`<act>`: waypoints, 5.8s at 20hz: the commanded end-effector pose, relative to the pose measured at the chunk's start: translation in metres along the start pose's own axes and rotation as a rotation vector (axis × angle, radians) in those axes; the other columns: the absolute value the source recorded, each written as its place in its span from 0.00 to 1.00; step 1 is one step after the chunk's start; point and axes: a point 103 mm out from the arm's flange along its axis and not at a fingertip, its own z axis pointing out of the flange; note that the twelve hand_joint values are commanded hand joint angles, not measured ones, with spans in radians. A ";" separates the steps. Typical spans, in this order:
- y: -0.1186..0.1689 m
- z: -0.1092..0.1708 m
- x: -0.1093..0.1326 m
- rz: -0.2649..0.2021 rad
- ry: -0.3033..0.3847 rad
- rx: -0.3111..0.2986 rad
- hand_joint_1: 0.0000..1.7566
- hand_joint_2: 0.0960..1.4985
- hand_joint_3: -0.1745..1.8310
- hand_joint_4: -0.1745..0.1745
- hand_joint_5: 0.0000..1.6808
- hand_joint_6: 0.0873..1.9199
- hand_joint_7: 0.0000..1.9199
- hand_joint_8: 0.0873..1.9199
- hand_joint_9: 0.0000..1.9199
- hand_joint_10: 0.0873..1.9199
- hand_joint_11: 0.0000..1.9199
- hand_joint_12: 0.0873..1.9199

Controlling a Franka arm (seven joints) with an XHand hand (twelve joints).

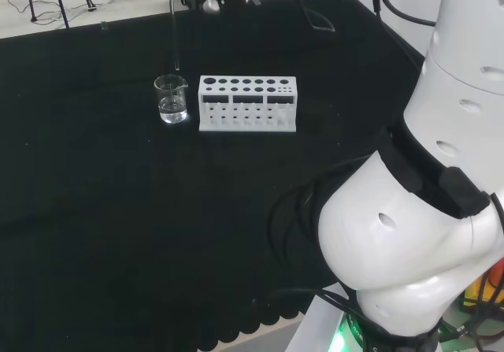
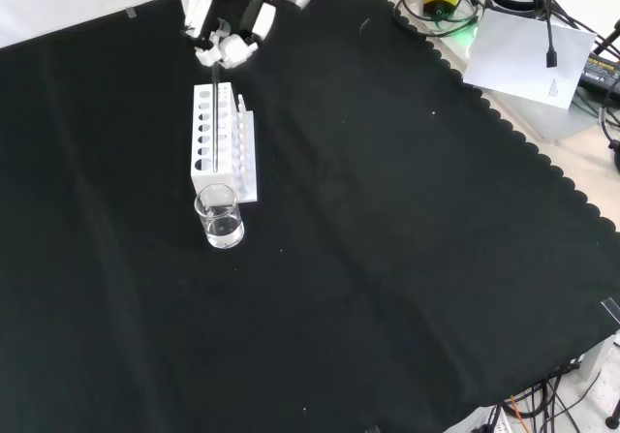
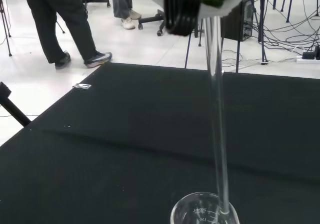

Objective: Stir in the beaker to the left of the white test tube rack with the glass rod.

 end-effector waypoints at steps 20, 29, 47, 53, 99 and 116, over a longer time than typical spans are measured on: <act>0.044 0.103 0.015 -0.063 0.036 0.116 0.74 0.46 0.43 0.00 0.60 0.42 0.59 0.63 0.86 0.47 0.86 0.34; 0.047 0.102 -0.010 -0.039 0.037 0.109 0.74 0.46 0.43 0.00 0.60 0.42 0.59 0.63 0.86 0.47 0.86 0.34; 0.026 0.098 0.004 -0.034 0.041 0.124 0.74 0.46 0.43 0.00 0.60 0.42 0.59 0.63 0.87 0.47 0.86 0.34; 0.039 0.101 0.021 -0.054 0.052 0.114 0.74 0.46 0.43 0.00 0.60 0.42 0.59 0.63 0.87 0.47 0.87 0.34; 0.013 0.101 -0.028 0.038 0.065 0.152 0.74 0.46 0.44 0.00 0.60 0.42 0.59 0.63 0.86 0.47 0.87 0.34; 0.048 0.103 -0.017 0.022 0.066 0.136 0.74 0.46 0.44 0.00 0.60 0.42 0.59 0.63 0.86 0.47 0.87 0.34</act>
